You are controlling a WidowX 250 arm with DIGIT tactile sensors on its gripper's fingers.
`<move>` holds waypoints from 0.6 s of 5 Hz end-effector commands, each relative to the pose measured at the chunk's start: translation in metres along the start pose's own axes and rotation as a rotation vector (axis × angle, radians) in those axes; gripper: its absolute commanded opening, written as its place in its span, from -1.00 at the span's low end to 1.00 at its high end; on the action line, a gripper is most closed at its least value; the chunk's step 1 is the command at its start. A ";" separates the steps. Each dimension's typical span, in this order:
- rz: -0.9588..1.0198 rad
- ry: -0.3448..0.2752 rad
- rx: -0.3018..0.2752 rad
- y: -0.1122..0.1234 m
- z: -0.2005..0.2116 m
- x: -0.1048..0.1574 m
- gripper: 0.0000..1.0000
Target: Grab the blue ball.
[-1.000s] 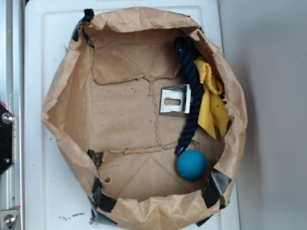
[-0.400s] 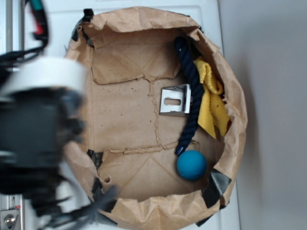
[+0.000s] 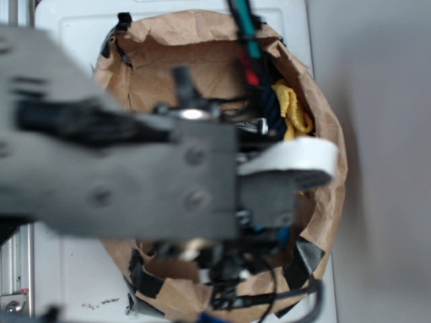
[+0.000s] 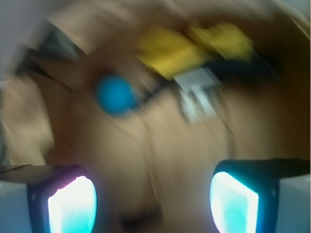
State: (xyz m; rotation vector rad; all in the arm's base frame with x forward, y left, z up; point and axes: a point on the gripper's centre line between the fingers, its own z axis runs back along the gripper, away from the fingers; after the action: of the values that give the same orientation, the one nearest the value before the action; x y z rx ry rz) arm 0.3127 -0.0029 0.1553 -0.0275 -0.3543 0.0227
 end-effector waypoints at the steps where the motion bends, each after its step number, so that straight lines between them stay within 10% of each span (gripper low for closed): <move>1: -0.322 -0.094 -0.061 -0.031 -0.052 0.041 1.00; 3: -0.543 -0.109 -0.160 -0.057 -0.044 0.012 1.00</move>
State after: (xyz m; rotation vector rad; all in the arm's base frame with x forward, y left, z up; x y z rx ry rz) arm 0.3398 -0.0459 0.0902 -0.1068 -0.3913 -0.5228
